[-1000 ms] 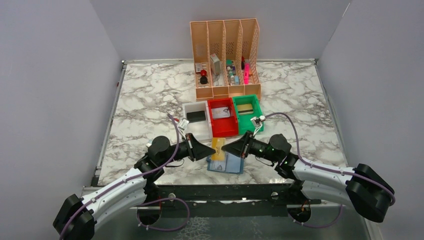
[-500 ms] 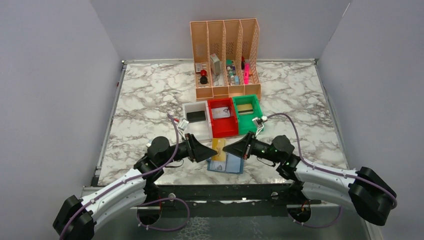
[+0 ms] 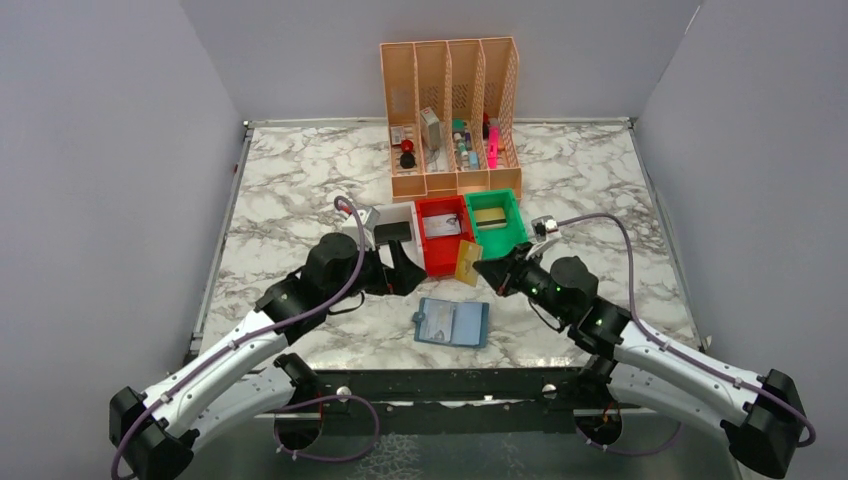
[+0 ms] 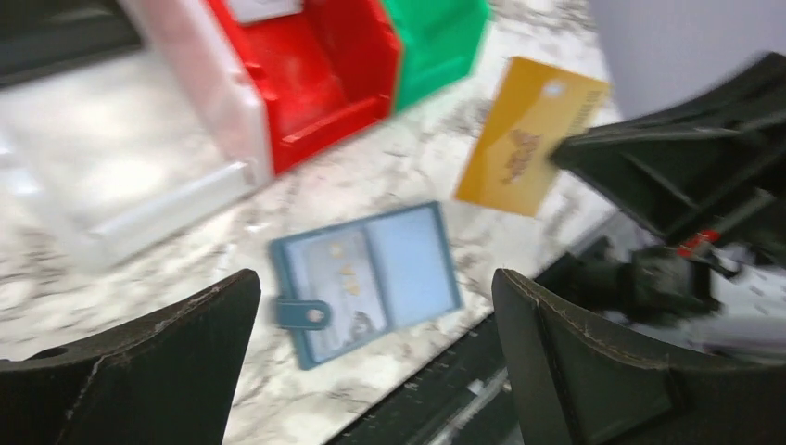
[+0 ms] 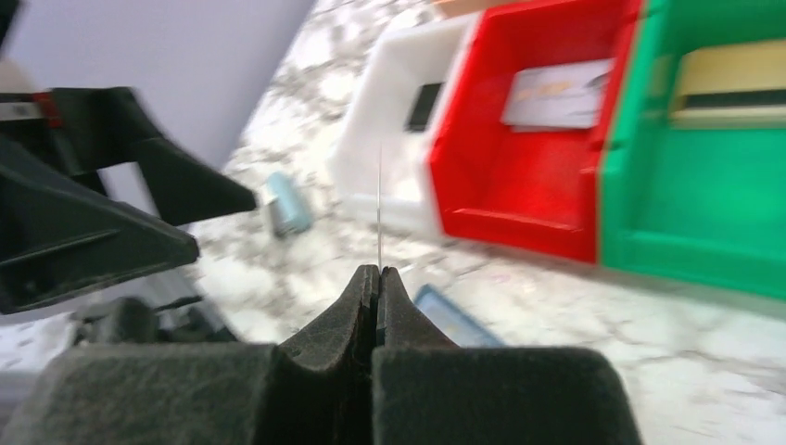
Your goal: Take the credit cards out of the card holder
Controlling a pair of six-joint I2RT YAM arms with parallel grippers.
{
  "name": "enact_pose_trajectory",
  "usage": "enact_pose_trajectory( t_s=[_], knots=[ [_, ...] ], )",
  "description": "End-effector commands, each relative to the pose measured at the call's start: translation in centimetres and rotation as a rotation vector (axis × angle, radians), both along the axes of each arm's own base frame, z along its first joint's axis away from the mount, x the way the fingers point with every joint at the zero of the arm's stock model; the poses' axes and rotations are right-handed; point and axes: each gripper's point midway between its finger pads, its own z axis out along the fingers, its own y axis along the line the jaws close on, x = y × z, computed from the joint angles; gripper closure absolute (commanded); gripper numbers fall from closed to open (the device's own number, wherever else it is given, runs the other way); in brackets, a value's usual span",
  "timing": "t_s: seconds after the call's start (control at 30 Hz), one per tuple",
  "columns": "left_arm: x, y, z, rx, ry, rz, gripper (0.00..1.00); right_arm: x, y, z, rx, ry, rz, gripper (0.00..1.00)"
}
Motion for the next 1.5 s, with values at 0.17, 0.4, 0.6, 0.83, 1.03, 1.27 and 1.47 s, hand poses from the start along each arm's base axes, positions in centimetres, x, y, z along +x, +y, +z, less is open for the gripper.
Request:
enact_pose_trajectory(
  t_s=[0.17,0.4,0.6,0.83,1.03,1.27,1.47],
  knots=[
    [4.1,9.2,-0.3,0.534,-0.083,0.318,0.01,5.9,-6.4,0.9,-0.462,-0.229,-0.327,0.99],
    [4.5,12.3,-1.3,0.634,-0.126,0.424,0.01,9.6,-7.8,2.4,-0.787,-0.384,-0.406,0.99],
    [4.2,12.3,-1.2,0.598,-0.139,0.428,0.01,11.9,-5.8,2.8,-0.888,-0.581,-0.235,0.99],
    [4.3,12.5,-1.6,0.623,-0.14,0.424,0.01,14.5,-4.4,-0.2,-1.066,-0.615,-0.023,0.99],
    [4.3,12.3,-1.8,0.634,-0.137,0.406,0.01,14.3,-3.0,-1.9,-1.09,-0.68,0.116,0.99],
    [4.3,12.3,-2.0,0.643,-0.132,0.396,0.01,17.7,-5.4,-3.9,-1.284,-0.642,0.074,0.99],
    [4.3,12.2,-2.2,0.649,-0.129,0.391,0.01,18.8,-6.5,-5.2,-1.333,-0.647,0.1,0.99]
  ],
)
